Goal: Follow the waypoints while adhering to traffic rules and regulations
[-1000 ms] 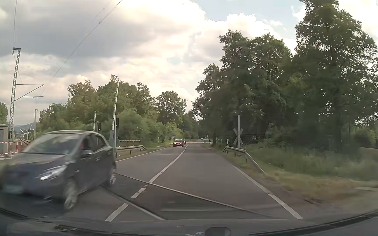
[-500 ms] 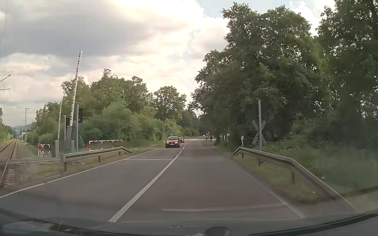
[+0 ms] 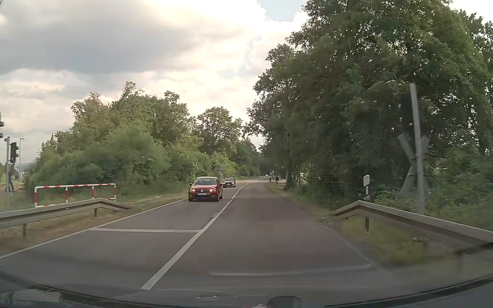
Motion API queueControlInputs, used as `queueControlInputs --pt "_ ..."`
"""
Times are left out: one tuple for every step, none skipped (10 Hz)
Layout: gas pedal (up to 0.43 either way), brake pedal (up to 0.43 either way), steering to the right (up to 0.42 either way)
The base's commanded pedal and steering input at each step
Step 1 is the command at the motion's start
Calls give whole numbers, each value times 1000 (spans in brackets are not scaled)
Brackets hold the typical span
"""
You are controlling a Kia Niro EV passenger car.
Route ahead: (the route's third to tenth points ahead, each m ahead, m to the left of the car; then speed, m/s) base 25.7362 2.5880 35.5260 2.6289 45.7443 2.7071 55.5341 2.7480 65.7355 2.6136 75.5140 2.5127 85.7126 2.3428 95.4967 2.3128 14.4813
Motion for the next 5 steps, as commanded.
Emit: queueControlInputs --pt "169 0 -2" --pt "169 0 -3" --pt "169 0 -3" --pt "169 0 -4" --pt "169 0 -4"
